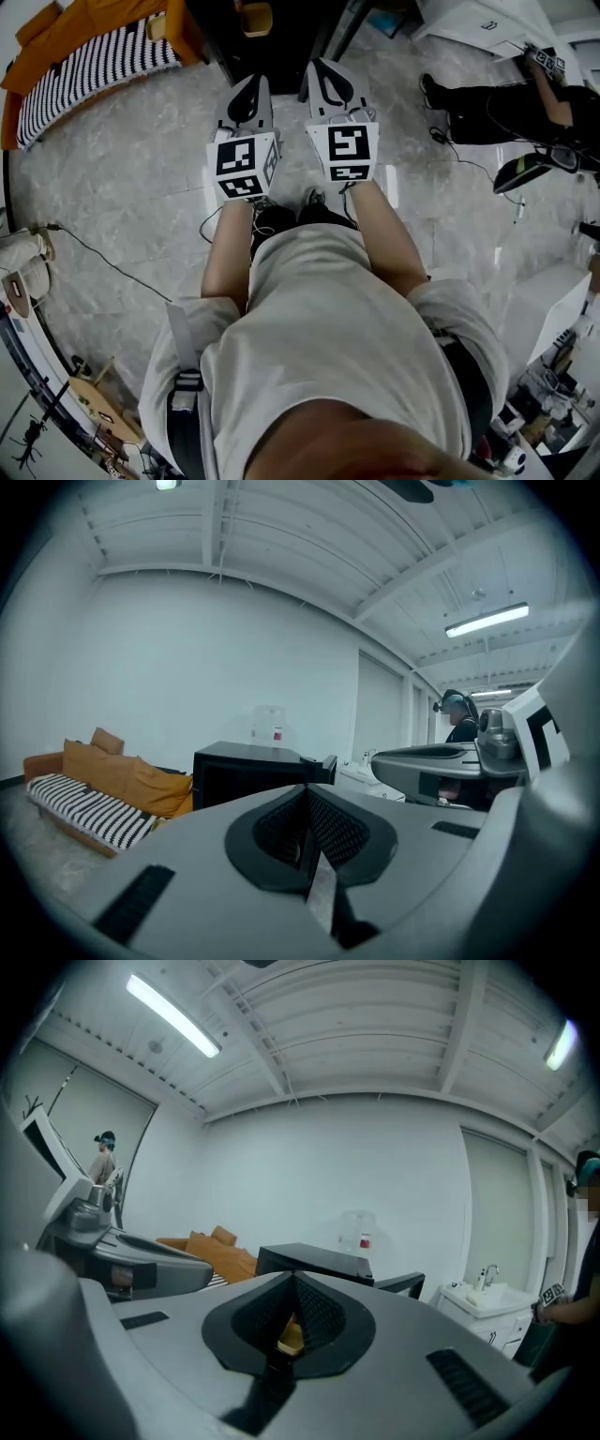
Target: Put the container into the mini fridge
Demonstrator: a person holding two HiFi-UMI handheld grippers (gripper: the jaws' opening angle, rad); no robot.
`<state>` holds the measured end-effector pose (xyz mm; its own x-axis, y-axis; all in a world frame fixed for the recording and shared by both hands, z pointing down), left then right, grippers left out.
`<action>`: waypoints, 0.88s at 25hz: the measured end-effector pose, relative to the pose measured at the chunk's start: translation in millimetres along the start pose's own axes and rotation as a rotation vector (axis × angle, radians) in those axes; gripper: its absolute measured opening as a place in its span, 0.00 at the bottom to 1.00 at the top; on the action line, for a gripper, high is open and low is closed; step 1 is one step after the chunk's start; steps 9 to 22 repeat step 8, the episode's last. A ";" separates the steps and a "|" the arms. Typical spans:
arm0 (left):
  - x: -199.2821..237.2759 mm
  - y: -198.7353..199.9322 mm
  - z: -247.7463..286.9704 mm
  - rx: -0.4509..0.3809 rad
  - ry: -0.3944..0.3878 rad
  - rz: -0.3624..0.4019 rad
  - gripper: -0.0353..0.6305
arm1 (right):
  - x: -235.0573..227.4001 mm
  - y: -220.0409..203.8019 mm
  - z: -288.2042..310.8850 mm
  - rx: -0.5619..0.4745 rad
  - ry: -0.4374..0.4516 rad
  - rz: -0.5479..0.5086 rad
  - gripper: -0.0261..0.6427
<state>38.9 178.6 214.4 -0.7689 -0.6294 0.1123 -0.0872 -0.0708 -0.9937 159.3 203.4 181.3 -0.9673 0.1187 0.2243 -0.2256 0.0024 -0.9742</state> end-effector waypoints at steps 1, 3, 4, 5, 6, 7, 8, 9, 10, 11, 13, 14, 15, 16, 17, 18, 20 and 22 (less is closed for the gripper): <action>-5.0 -1.0 2.1 -0.002 0.002 -0.001 0.07 | -4.4 -0.3 -3.0 -0.004 0.004 -0.010 0.09; -19.6 -2.6 6.8 -0.002 -0.001 0.004 0.07 | -16.8 -1.2 -10.9 -0.009 0.006 -0.013 0.09; -27.7 -2.9 8.9 -0.001 -0.005 0.009 0.07 | -23.6 -1.4 -15.1 -0.011 0.005 -0.008 0.09; -35.4 -2.8 10.9 0.000 -0.011 0.014 0.07 | -30.1 -1.4 -19.2 -0.014 0.002 -0.001 0.09; -42.8 -2.4 12.9 0.001 -0.019 0.021 0.07 | -36.3 -1.1 -23.1 -0.018 -0.002 0.006 0.09; -50.0 -1.8 15.0 0.002 -0.027 0.029 0.07 | -42.4 -0.7 -27.0 -0.022 -0.006 0.011 0.09; -57.1 -1.0 17.2 0.003 -0.035 0.037 0.07 | -48.6 -0.3 -30.9 -0.027 -0.011 0.015 0.09; -57.1 -1.0 17.2 0.003 -0.035 0.037 0.07 | -48.6 -0.3 -30.9 -0.027 -0.011 0.015 0.09; -57.1 -1.0 17.2 0.003 -0.035 0.037 0.07 | -48.6 -0.3 -30.9 -0.027 -0.011 0.015 0.09; -57.1 -1.0 17.2 0.003 -0.035 0.037 0.07 | -48.6 -0.3 -30.9 -0.027 -0.011 0.015 0.09; -57.1 -1.0 17.2 0.003 -0.035 0.037 0.07 | -48.6 -0.3 -30.9 -0.027 -0.011 0.015 0.09; -57.1 -1.0 17.2 0.003 -0.035 0.037 0.07 | -48.6 -0.3 -30.9 -0.027 -0.011 0.015 0.09; -57.1 -1.0 17.2 0.003 -0.035 0.037 0.07 | -48.6 -0.3 -30.9 -0.027 -0.011 0.015 0.09; -57.1 -1.0 17.2 0.003 -0.035 0.037 0.07 | -48.6 -0.3 -30.9 -0.027 -0.011 0.015 0.09; -57.1 -1.0 17.2 0.003 -0.035 0.037 0.07 | -48.6 -0.3 -30.9 -0.027 -0.011 0.015 0.09; -57.1 -1.0 17.2 0.003 -0.035 0.037 0.07 | -48.6 -0.3 -30.9 -0.027 -0.011 0.015 0.09; -57.1 -1.0 17.2 0.003 -0.035 0.037 0.07 | -48.6 -0.3 -30.9 -0.027 -0.011 0.015 0.09; -57.1 -1.0 17.2 0.003 -0.035 0.037 0.07 | -48.6 -0.3 -30.9 -0.027 -0.011 0.015 0.09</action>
Point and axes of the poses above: the fingertips, and each gripper's own axes: z forward along the fingers, x to its left, y out of its top, the point moved 5 cm from there along -z, backward along the fingers, and after that the axes turned 5 degrees about -x, right-handed, at the moved point
